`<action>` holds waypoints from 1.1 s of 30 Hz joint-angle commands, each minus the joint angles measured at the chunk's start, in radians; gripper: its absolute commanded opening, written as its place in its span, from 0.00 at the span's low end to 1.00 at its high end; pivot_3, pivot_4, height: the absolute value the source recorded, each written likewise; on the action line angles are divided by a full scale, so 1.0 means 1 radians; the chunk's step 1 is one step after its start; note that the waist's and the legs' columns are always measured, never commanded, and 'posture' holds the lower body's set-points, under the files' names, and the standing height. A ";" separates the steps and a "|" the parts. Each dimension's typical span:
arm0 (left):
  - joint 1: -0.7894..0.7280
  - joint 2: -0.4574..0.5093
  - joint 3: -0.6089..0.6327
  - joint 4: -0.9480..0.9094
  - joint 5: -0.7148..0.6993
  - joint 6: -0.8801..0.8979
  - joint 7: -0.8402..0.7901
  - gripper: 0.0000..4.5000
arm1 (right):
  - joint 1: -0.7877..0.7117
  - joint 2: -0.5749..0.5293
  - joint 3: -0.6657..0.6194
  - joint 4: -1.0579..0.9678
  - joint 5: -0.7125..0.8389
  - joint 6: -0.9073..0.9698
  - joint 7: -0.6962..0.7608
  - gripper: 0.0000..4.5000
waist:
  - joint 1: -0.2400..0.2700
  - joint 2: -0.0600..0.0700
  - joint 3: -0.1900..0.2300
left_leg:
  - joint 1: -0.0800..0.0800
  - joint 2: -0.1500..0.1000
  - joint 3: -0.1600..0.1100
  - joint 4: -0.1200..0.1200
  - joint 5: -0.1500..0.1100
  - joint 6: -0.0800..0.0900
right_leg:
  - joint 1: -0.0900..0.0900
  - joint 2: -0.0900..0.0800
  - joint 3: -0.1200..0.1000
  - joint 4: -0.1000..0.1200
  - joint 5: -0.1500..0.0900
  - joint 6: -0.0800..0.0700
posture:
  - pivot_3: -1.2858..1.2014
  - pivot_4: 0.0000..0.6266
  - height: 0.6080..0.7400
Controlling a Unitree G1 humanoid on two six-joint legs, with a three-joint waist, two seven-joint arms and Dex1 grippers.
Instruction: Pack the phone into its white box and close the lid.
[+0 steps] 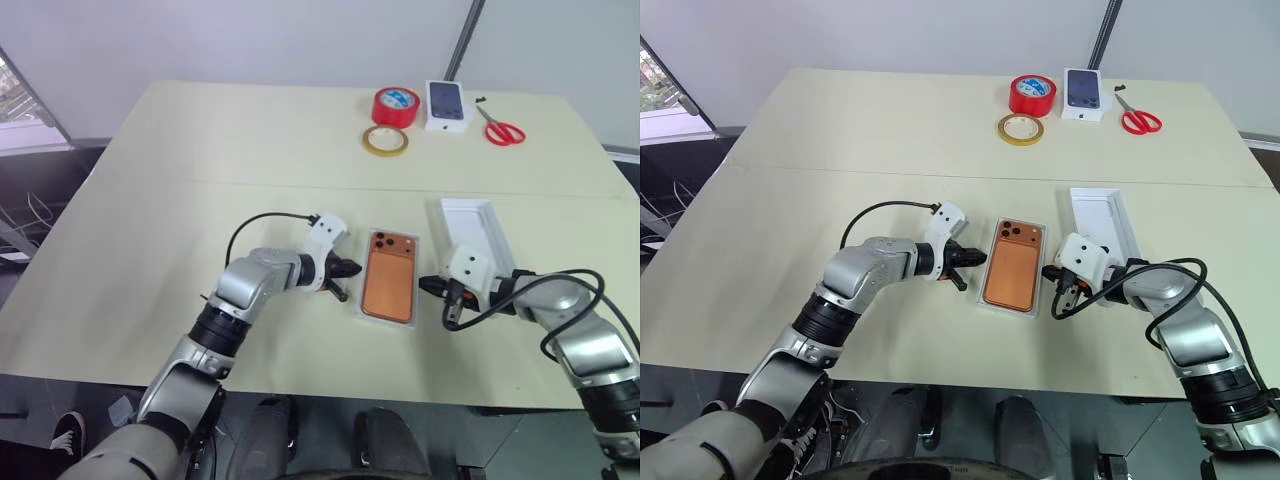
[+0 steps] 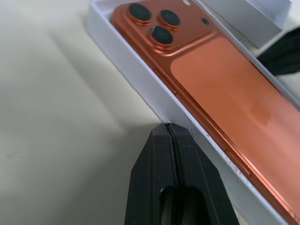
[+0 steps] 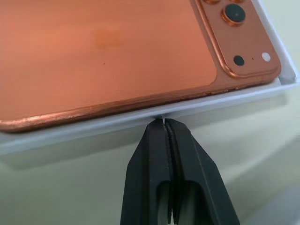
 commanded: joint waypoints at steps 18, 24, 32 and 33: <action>0.014 0.036 0.047 -0.019 0.048 -0.074 -0.021 0.00 | 0.013 -0.079 -0.089 0.003 0.046 -0.053 0.034 0.01 | 0.003 0.000 0.000 | 0.000 0.000 0.000 0.000 0.000 0.000 | 0.000 0.001 0.000 0.000 0.000 0.000 | 0.52 0.24 0.91; 0.027 0.082 0.115 -0.071 -0.004 -0.124 -0.098 0.30 | -0.121 -0.046 -0.183 0.025 0.212 0.150 0.010 0.32 | -0.006 0.001 0.001 | 0.000 0.000 0.000 0.000 0.000 0.000 | -0.001 0.000 0.000 0.001 0.000 0.000 | 0.52 0.24 0.91; 0.058 0.236 0.178 -0.072 0.005 -0.410 -0.286 0.98 | -0.235 -0.017 -0.147 0.123 0.093 0.209 -0.204 1.00 | -0.020 0.001 0.001 | 0.000 0.000 0.000 -0.001 0.002 -0.003 | -0.001 0.000 0.000 0.000 0.000 0.000 | 0.52 0.24 0.91; 0.066 0.253 0.181 -0.069 0.008 -0.442 -0.307 0.98 | -0.239 -0.009 -0.142 0.114 0.091 0.240 -0.222 1.00 | -0.021 0.001 0.001 | -0.001 0.000 0.001 -0.001 0.002 -0.003 | -0.002 0.000 0.000 0.000 0.000 0.000 | 0.52 0.24 0.91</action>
